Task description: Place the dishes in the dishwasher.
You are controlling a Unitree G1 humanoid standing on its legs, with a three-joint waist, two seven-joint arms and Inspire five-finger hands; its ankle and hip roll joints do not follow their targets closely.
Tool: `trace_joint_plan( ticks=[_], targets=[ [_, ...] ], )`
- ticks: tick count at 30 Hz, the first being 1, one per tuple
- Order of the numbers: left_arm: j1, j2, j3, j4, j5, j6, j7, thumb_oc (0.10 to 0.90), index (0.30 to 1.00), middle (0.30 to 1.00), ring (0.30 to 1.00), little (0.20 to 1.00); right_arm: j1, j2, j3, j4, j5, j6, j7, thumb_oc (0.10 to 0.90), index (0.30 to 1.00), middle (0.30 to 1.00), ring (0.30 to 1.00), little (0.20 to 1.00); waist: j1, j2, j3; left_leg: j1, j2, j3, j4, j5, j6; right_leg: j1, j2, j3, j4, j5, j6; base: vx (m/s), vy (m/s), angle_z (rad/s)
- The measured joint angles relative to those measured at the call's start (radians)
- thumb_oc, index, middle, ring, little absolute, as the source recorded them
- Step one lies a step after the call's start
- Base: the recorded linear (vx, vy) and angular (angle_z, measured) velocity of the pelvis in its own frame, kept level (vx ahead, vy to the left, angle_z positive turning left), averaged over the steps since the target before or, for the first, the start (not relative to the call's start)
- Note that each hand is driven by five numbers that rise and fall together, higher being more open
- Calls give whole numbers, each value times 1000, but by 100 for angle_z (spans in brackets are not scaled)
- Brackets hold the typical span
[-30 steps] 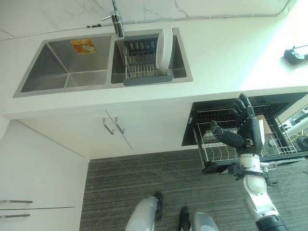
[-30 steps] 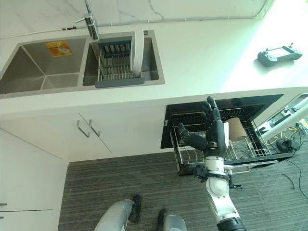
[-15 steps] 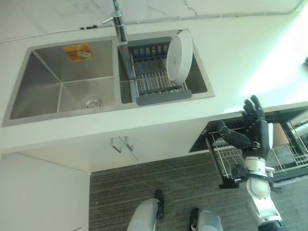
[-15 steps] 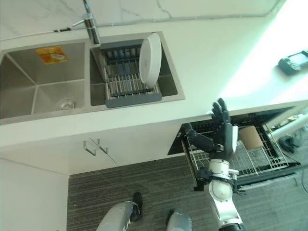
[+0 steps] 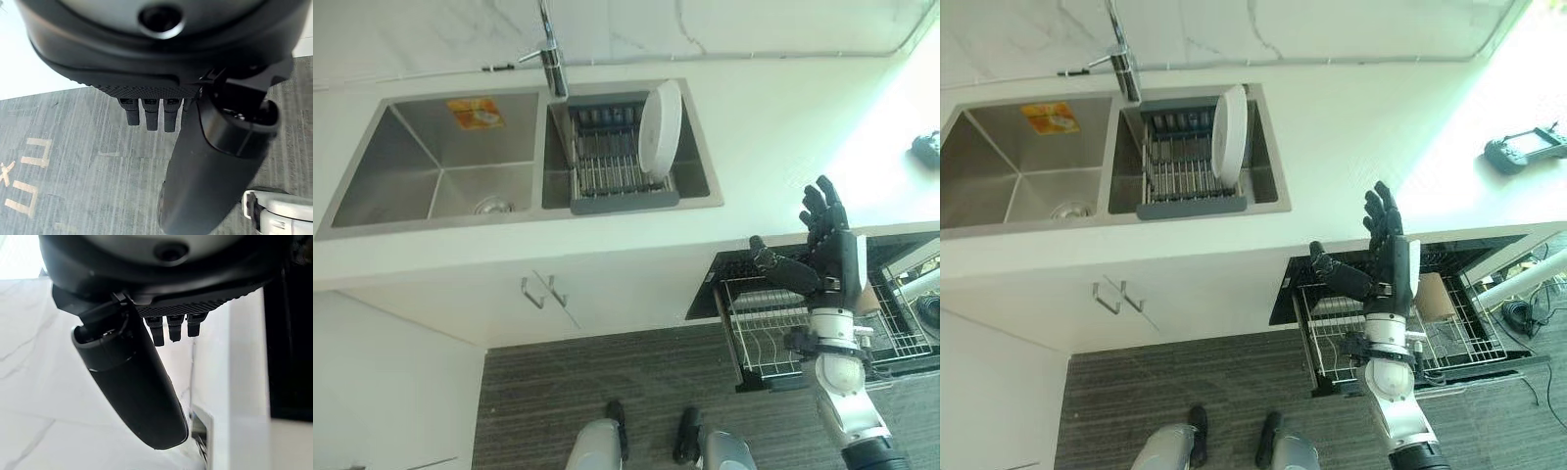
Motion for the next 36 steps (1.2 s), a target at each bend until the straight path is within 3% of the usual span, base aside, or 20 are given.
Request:
trace_joint_plan(
  ticks=[4, 15, 24, 31, 36],
  targets=[
    [-13, -9, 0, -11, 6, -2, 18, 800, 900, 900, 900, 900, 1, -3, 3, -42, 19, 1, 23, 800, 900, 900, 900, 900, -13, 30, -24, 21, -4, 7, -24, -1, -1, 15, 2, 2, -11, -2, -2, 113, 3, -4],
    [-4, -14, -22, 25, 43, -19, 37, 800, 900, 900, 900, 900, -103, -4, 36, -150, 111, -5, 13, 800, 900, 900, 900, 900, 21, 27, -44, 14, -18, -12, 12, -26, 10, 33, -20, -15, -8, -5, 13, 68, 23, 5],
    [-9, -14, -38, 37, 82, -31, 50, 800, 900, 900, 900, 900, -245, 5, 68, -143, 214, 142, -4, 800, 900, 900, 900, 900, 68, 37, -59, -25, -19, -50, 70, -40, 17, 38, -26, -48, 3, -6, 14, 58, 11, 12],
    [-11, -15, -66, 38, 114, -34, 62, 800, 900, 900, 900, 900, -297, 11, 79, -108, 216, 178, -47, 800, 900, 900, 900, 900, 90, 27, -77, -38, -20, -68, 80, -39, 16, 39, -27, -65, 3, -6, 14, 30, -2, 7],
    [-10, -13, -58, 32, 109, -78, 62, 800, 900, 900, 900, 900, -325, 25, 80, -30, 243, 221, -73, 800, 900, 900, 900, 900, 103, 17, -82, -41, -19, -75, 81, -35, 14, 42, -27, -74, 3, -6, 13, -4, -31, 4]
  ],
)
